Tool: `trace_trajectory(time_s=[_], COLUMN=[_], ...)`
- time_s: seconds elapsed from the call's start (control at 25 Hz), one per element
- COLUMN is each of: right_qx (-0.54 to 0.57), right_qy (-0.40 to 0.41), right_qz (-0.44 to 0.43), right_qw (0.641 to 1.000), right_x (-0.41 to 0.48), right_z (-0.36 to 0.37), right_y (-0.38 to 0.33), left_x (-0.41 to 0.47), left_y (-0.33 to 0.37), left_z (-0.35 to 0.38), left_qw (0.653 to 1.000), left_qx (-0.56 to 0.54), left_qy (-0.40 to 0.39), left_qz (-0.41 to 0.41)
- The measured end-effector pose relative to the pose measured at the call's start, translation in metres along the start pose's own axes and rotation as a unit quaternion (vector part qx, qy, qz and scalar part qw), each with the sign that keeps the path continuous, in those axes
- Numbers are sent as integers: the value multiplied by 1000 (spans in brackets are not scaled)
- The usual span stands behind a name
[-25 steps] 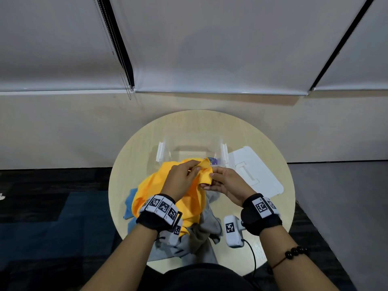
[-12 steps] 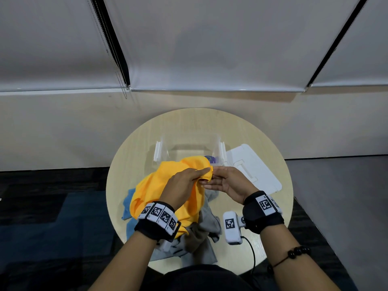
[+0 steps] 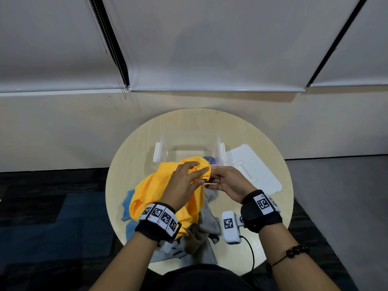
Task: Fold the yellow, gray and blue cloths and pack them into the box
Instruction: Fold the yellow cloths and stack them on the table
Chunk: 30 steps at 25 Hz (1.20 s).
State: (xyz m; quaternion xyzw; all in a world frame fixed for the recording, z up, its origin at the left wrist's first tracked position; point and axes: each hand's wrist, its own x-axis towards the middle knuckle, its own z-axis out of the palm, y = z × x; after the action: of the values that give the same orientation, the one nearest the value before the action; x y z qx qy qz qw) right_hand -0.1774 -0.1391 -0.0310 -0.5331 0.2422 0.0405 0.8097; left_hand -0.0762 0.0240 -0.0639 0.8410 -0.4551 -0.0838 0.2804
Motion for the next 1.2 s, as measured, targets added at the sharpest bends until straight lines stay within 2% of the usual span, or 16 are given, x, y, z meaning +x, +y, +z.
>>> trace_trajectory(time_s=[0.12, 0.2, 0.28, 0.36, 0.4, 0.48, 0.6, 0.68, 0.8, 0.92, 1.0, 1.12, 1.2], right_qx=[-42, -127, -272, -382, -402, -411, -412, -397, -294, -189, -133, -140, -156], right_qy=[15, 87, 177, 158, 133, 116, 143, 160, 176, 206, 179, 114, 116], right_qz=[-5, -30, -115, -229, -267, -313, -346, -349, -343, -412, -449, -385, -343], right_qw=[999, 988, 939, 881, 866, 848, 831, 834, 875, 867, 865, 905, 919], right_x=[4, 6, 5, 2, -1, -4, -7, -9, -19, -36, -46, -50, -48], right_z=[2, 5, 6, 9, 13, 22, 29, 29, 32, 40, 45, 54, 56], right_y=[-1, -3, -7, -13, -18, -29, -44, -52, -69, -98, -114, -114, -105], left_x=[2, 4, 9, 14, 16, 19, 20, 21, 25, 25, 24, 24, 24], left_y=[6, 13, 22, 34, 40, 51, 63, 68, 68, 65, 69, 75, 73], left_z=[-1, -9, -25, -49, -61, -85, -114, -130, -145, -153, -157, -162, -163], left_qw=[998, 992, 981, 967, 959, 942, 916, 896, 872, 865, 855, 835, 835], left_qx=[-15, -57, -109, -156, -174, -205, -245, -267, -290, -278, -292, -326, -324], left_qy=[67, 116, 159, 202, 224, 264, 315, 348, 390, 418, 428, 443, 445], left_qz=[6, 5, 6, 13, 18, 32, 51, 68, 54, 23, 25, 19, 12])
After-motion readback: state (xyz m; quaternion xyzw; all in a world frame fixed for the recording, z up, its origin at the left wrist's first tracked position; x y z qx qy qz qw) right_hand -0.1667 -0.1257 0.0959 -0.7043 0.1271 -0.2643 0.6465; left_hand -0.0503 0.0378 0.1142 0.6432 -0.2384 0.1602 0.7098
